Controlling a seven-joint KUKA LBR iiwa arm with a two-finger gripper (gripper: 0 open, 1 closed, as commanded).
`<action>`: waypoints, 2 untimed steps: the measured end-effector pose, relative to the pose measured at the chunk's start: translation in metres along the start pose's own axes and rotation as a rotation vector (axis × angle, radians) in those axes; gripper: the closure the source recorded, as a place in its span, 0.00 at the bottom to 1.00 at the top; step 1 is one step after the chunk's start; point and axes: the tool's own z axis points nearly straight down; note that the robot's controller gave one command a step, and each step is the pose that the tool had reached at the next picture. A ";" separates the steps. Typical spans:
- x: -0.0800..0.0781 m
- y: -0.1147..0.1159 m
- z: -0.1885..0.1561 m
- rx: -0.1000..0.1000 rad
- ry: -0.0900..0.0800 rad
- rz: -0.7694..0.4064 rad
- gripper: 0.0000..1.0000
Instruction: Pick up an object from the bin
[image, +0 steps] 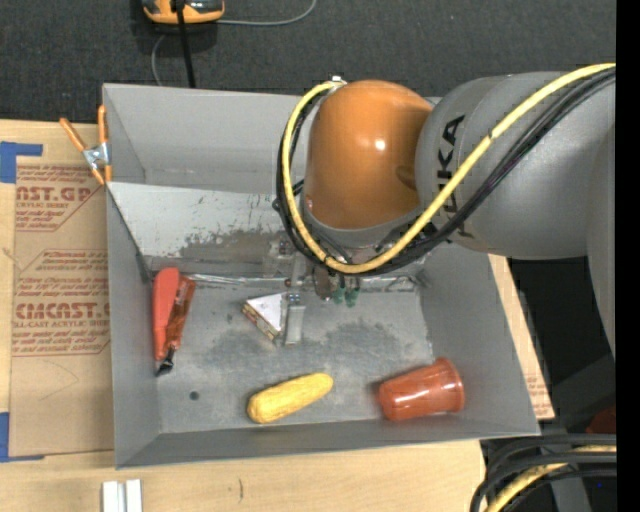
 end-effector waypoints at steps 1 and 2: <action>-0.001 -0.001 -0.005 -0.001 -0.007 0.002 0.00; 0.007 -0.011 0.043 -0.003 -0.011 0.013 0.00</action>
Offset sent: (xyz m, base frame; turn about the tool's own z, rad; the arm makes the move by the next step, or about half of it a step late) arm -0.0221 -0.0290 -0.1181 0.0318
